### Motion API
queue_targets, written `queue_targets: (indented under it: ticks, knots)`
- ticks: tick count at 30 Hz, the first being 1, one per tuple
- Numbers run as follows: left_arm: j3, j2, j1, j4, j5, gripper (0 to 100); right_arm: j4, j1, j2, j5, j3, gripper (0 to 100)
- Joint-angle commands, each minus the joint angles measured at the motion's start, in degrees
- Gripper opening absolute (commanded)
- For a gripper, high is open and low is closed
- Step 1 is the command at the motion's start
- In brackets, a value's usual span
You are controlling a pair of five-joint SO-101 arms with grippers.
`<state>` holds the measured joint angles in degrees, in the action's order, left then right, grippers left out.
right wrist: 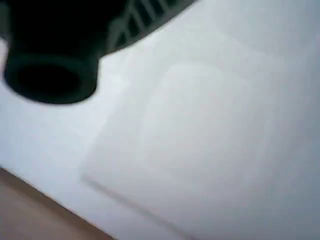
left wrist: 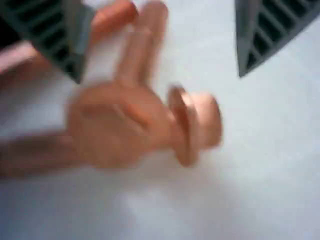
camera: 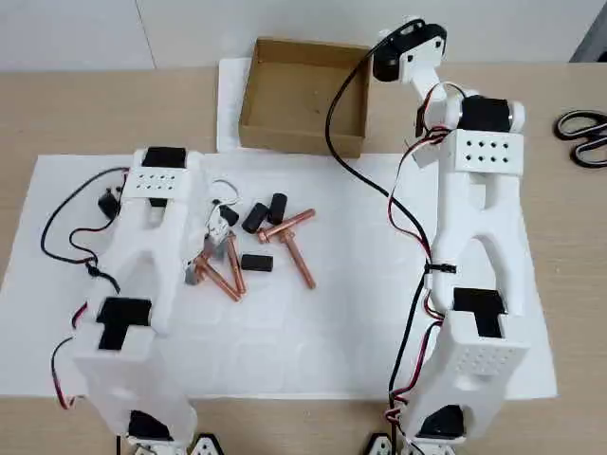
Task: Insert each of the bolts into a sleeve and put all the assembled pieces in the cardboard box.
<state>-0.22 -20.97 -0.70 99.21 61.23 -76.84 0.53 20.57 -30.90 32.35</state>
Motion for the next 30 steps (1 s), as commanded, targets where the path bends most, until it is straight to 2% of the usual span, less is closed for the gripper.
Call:
queue_targets:
  ticks: [1, 9, 12, 14, 22, 30]
  knots:
    - [-0.75, -2.2, -0.35, 0.0, -0.44, 13, -0.31, -0.04, -0.57, -0.44, 2.81, 0.4]
    - [-2.33, -5.36, -0.18, -0.53, -0.53, 11, -0.31, -0.31, -0.57, -0.44, 2.81, 0.4]
    - [-2.51, -4.84, 0.0, -0.44, -0.53, 0, -0.31, -0.31, -0.4, -0.44, 2.81, 0.4]
    - [-3.38, -3.34, 0.53, 1.14, -0.53, 1, -0.31, -0.31, -0.4, -0.44, 2.81, 0.4]
    - [-3.47, 6.33, 2.99, 1.32, -0.62, 1, -0.31, -0.22, -0.48, -0.44, 2.81, 0.4]
    - [-7.87, 23.21, 6.77, -0.26, -4.48, 1, -1.27, -0.4, -0.75, -0.09, 2.81, 0.3]
